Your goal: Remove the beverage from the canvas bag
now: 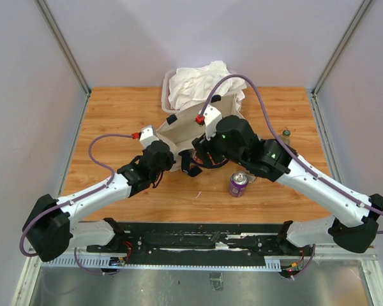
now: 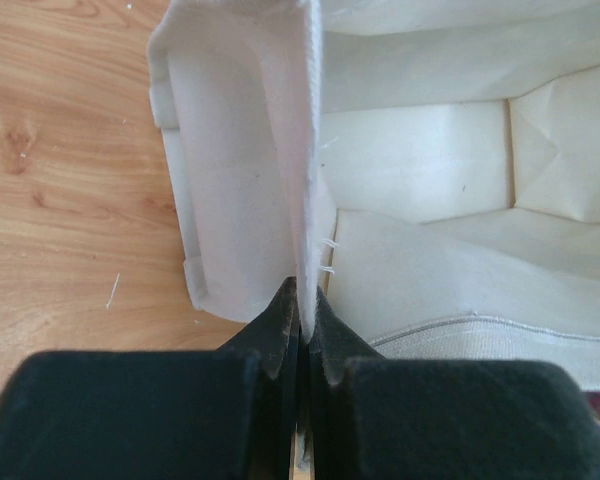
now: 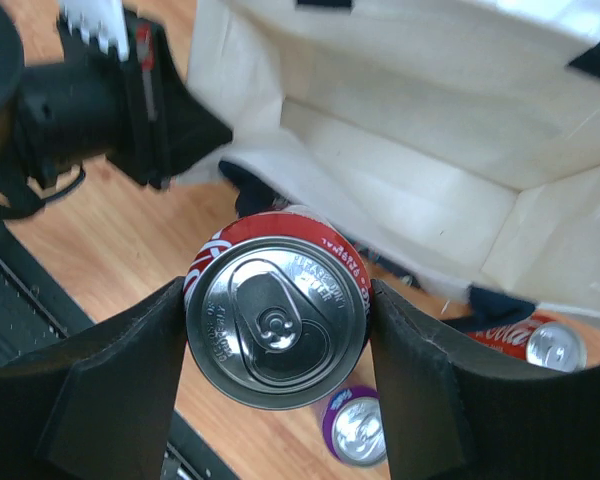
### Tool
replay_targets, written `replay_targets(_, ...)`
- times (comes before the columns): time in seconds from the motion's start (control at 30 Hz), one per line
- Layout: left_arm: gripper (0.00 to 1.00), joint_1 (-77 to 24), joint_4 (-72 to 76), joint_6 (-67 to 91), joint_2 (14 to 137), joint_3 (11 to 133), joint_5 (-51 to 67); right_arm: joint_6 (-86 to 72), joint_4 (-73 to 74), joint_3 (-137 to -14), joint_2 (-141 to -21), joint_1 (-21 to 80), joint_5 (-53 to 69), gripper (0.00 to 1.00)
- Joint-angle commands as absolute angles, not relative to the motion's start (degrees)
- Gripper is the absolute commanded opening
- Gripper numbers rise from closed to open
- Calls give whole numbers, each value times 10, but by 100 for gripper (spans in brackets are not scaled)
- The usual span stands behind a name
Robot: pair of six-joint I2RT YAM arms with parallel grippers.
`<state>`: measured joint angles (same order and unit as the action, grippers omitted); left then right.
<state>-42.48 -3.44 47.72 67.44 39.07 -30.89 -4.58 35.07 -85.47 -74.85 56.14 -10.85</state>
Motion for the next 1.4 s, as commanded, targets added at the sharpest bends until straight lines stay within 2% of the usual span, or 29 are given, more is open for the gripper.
replay_targets(0.0,9,-417,-52,448,670,430,-314,-78,335,-797,-696,592,-148,1)
replay_targets(0.17,28,-418,-79,460,633,425,-313,-109,318,-724,-677,594,-135,1)
replay_targets(0.23,32,-417,-94,465,616,424,-321,-116,305,-702,-678,594,-134,1)
replay_targets(0.47,33,-417,-130,475,560,412,-346,-133,245,-635,-706,594,-143,1)
replay_targets(0.67,27,-417,-162,484,524,413,-360,-147,214,-603,-742,592,-161,1)
replay_targets(0.8,29,-417,-170,486,508,412,-360,-163,190,-580,-764,576,-158,1)
replay_targets(0.83,33,-417,-172,487,505,412,-360,-168,184,-574,-769,572,-154,1)
replay_targets(1.03,67,-417,-176,487,501,410,-359,-187,162,-540,-781,564,-142,1)
replay_targets(1.17,82,-417,-167,483,505,412,-356,-199,160,-523,-781,564,-139,1)
replay_targets(1.27,91,-417,-157,480,513,418,-355,-207,160,-513,-780,564,-132,11)
replay_targets(1.37,95,-417,-147,474,524,429,-353,-216,161,-503,-780,564,-130,21)
